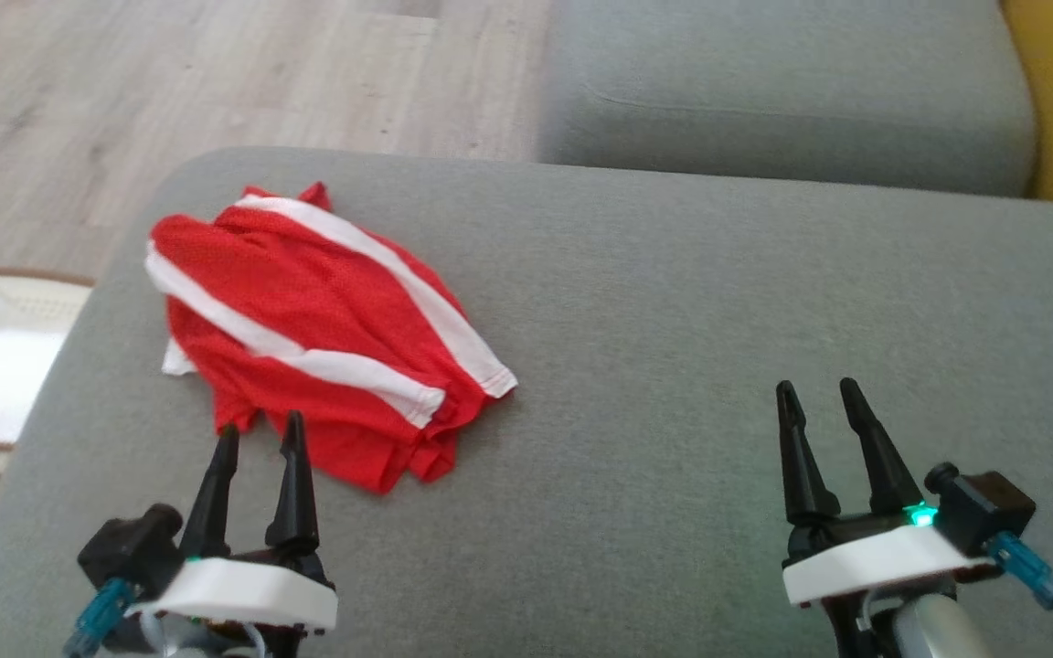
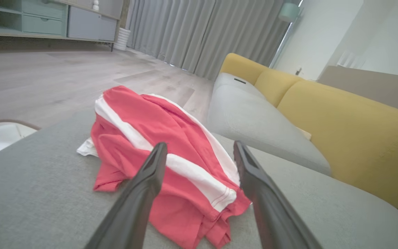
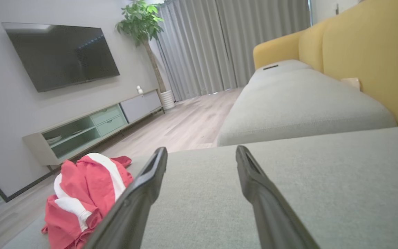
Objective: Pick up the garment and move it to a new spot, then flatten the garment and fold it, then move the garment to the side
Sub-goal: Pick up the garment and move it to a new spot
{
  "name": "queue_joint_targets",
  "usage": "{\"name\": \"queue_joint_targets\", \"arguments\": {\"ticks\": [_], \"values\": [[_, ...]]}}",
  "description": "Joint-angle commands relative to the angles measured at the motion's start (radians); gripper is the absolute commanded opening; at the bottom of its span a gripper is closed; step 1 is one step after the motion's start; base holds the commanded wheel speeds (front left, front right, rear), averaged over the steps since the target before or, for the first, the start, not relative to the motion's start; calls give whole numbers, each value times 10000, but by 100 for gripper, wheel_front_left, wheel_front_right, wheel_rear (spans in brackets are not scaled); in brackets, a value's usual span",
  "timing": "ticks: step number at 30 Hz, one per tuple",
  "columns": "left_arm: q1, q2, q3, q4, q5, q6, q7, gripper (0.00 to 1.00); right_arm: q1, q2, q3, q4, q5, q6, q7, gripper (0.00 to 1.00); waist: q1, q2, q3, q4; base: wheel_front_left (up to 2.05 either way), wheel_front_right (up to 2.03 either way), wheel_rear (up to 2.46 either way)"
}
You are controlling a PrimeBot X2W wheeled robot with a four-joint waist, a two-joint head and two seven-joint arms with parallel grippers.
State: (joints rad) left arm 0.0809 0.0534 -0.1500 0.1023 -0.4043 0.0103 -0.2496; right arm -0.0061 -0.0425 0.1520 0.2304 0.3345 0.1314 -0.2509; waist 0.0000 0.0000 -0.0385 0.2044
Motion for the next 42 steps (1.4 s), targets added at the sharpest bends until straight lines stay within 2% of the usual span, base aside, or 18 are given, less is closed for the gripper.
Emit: {"name": "queue_joint_targets", "arguments": {"ticks": [1,12,20,27,35,39,42], "values": [[-254,-31,336,-292,166,41,-122,100,-155,-77,258,-270,58,-7,-109,100,0,0,-87,360,0,0,0],[-91,-32,556,-312,398,9,-122,100,12,-77,561,-224,272,-7,-109,100,0,0,-208,1632,0,0,0],[-14,-32,761,-339,468,-36,-122,100,43,-77,897,-182,397,-7,-109,100,0,0,-198,2007,0,0,0],[35,-32,776,-428,482,-23,-122,100,-11,-77,985,-160,406,-7,-109,100,0,0,-74,1863,0,0,0],[-219,-32,557,-406,868,-46,-122,100,-225,-77,799,-155,101,-7,-109,100,0,0,423,1263,0,0,0],[-737,-32,262,-41,1337,-248,-122,100,-406,-77,440,-281,-46,-7,-109,100,0,0,898,938,0,0,0],[-1323,28,-24,728,1675,-565,-122,100,-571,-77,281,-312,-134,-7,-109,100,0,0,1271,676,0,0,0]]}}
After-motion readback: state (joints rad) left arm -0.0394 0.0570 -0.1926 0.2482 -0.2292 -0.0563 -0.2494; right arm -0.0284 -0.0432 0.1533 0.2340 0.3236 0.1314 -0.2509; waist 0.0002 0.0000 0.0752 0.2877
